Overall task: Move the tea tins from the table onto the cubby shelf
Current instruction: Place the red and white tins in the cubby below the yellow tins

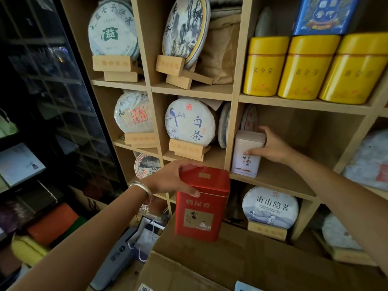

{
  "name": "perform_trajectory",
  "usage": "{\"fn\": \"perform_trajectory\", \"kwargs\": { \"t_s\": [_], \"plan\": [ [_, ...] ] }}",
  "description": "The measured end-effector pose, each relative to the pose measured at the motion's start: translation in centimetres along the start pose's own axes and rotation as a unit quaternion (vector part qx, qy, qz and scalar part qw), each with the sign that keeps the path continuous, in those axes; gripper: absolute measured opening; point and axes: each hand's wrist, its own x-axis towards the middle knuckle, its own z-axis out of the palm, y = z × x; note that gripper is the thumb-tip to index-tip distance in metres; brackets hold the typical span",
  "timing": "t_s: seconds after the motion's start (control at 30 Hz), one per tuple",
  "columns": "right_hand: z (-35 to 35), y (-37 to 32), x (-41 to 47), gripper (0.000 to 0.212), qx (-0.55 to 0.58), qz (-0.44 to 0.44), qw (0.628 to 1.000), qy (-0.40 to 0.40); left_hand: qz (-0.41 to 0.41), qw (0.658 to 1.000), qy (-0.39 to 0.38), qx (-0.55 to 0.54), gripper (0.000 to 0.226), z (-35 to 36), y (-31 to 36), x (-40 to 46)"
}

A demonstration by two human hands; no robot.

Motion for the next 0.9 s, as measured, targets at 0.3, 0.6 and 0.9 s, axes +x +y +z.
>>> {"fn": "perform_trajectory", "kwargs": {
  "t_s": [0.3,0.6,0.9],
  "plan": [
    [-2.2,0.3,-9.7,0.054,-0.067,-0.063,0.982,0.168,0.035,0.999,-0.035,0.003,0.076,1.8,3.6,2.4],
    [-0.4,2.7,-22.0,0.030,0.023,0.024,0.998,0.055,0.112,0.989,-0.087,-0.031,0.072,7.0,9.4,5.8],
    [-1.6,1.6,-24.0,0.088,0.121,0.066,0.985,0.104,0.168,0.979,-0.114,-0.021,0.074,10.0,15.0,7.7]
  ]
}}
